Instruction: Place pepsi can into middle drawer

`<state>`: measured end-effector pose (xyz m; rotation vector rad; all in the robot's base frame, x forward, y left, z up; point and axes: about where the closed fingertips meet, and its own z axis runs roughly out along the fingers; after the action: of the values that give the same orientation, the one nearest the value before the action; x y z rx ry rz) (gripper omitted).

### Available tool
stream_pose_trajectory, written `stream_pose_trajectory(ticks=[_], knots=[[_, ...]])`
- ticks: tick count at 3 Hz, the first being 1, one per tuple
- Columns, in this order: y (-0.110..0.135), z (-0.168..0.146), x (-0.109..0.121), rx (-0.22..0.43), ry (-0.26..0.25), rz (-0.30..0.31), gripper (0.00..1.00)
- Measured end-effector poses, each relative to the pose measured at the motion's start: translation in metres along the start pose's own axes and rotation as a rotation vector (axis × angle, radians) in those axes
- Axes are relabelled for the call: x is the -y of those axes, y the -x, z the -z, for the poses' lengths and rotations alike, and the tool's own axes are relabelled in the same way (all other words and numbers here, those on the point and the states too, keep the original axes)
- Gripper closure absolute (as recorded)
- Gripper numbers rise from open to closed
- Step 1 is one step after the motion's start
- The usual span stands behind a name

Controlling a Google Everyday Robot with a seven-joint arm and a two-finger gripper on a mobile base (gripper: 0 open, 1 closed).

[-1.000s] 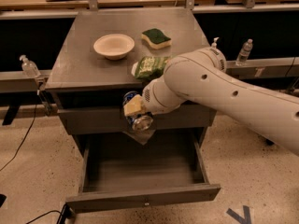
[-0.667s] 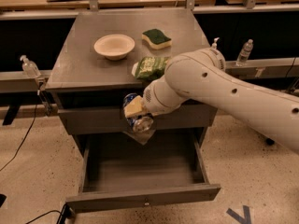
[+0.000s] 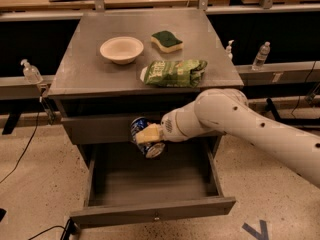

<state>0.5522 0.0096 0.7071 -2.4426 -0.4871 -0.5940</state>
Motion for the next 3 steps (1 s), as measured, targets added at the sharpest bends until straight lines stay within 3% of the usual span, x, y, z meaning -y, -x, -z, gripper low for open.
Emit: stream_pose_trajectory(ticks=[1, 2, 3], knots=[[0.023, -0.019, -0.017, -0.023, -0.047, 0.102, 1.0], [0.025, -0.021, -0.017, -0.022, -0.051, 0.134, 1.0], [0.032, -0.039, -0.032, 0.029, -0.033, 0.175, 1.0]])
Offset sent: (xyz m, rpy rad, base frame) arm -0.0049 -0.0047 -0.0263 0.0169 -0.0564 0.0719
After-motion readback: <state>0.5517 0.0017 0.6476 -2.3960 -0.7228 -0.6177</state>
